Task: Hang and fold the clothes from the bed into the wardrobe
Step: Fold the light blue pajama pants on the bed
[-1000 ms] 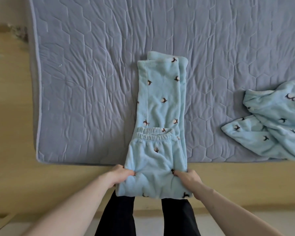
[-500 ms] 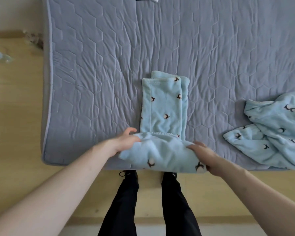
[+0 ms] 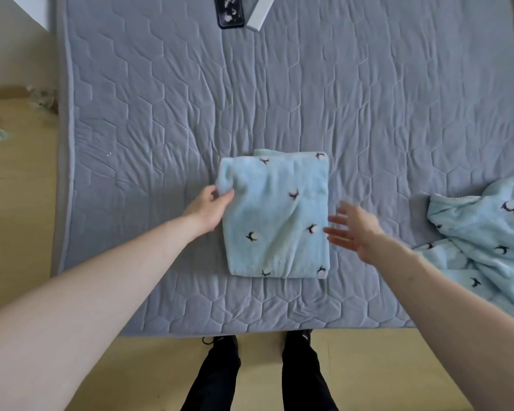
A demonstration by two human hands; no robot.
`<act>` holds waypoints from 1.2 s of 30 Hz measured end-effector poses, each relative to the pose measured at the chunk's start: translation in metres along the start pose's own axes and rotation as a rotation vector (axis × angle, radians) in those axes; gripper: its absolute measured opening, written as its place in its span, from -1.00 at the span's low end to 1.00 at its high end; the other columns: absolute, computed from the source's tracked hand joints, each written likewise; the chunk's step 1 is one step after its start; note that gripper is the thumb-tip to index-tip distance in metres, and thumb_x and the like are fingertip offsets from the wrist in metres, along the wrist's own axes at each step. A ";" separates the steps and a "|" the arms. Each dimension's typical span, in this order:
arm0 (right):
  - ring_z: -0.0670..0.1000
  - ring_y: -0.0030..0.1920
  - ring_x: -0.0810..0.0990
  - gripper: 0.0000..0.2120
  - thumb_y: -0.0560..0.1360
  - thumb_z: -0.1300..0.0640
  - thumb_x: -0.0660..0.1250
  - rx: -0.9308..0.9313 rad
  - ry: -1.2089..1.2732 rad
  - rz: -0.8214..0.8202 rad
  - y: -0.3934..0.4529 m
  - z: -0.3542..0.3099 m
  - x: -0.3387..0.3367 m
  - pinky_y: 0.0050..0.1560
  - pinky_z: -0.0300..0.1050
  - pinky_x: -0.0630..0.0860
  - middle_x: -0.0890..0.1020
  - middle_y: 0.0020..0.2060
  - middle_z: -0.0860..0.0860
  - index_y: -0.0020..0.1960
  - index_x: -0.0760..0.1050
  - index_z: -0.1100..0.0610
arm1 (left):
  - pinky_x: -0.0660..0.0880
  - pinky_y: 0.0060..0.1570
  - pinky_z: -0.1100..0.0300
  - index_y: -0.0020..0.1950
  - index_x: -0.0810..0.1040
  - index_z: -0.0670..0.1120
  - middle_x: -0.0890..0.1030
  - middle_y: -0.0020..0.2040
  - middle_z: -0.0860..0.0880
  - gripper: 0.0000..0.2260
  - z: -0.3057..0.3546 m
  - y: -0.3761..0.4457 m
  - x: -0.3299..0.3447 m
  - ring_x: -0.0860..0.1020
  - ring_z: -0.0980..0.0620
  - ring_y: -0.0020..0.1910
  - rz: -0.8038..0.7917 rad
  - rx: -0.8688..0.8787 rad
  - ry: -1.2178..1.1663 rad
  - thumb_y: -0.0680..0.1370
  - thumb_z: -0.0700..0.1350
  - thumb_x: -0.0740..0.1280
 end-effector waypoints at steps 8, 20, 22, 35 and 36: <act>0.22 0.34 0.48 -0.05 0.42 -0.12 0.57 0.125 -0.243 0.182 0.021 0.124 0.011 0.34 0.23 0.51 0.33 0.46 0.16 0.58 0.12 0.17 | 0.29 0.48 -0.03 0.59 0.22 -0.01 0.25 0.55 -0.07 -0.23 0.100 0.064 0.022 0.26 -0.16 0.53 0.126 0.363 0.659 0.46 0.13 0.44; -0.03 0.14 0.64 -0.17 0.21 -0.14 0.72 0.196 0.257 -0.102 0.079 0.194 0.084 0.23 0.03 0.62 0.66 0.16 -0.08 0.37 0.45 0.04 | 0.48 0.30 0.03 0.64 0.10 0.15 0.45 0.48 0.05 0.26 0.136 0.157 0.114 0.52 -0.08 0.34 -0.342 0.204 0.931 0.04 0.34 0.64; 0.00 0.11 0.68 -0.29 0.29 -0.02 0.70 0.159 0.345 -0.040 0.086 0.190 0.075 0.06 -0.03 0.67 0.68 0.13 -0.05 0.34 0.46 0.04 | 0.56 0.11 0.09 0.37 0.49 0.14 0.63 0.25 0.07 -0.05 0.122 0.154 0.116 0.63 0.02 0.09 -0.361 0.193 0.894 0.02 0.35 0.63; -0.12 0.08 0.66 -0.05 0.22 -0.21 0.70 -0.216 -0.025 0.051 0.085 0.117 -0.016 -0.06 -0.14 0.63 0.59 0.15 -0.22 0.43 0.21 -0.25 | 0.59 0.12 0.14 0.05 0.76 0.01 0.76 0.01 0.07 -0.52 -0.051 0.050 0.098 0.72 0.10 0.01 -0.237 -0.107 -0.137 0.20 0.13 0.68; -0.12 0.11 0.64 0.00 0.23 -0.16 0.71 -0.230 -0.103 0.007 0.087 0.120 -0.012 -0.01 -0.09 0.63 0.58 0.17 -0.22 0.46 0.16 -0.26 | 0.59 0.11 0.15 0.05 0.76 0.00 0.76 0.02 0.05 -0.61 -0.060 0.042 0.110 0.72 0.11 0.01 -0.247 -0.110 -0.179 0.26 0.02 0.68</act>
Point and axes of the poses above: each hand's wrist, its own y-axis towards the middle knuckle, its own x-axis out of the palm, z = x × y, the point moved 10 cm from there along y, towards the middle knuckle
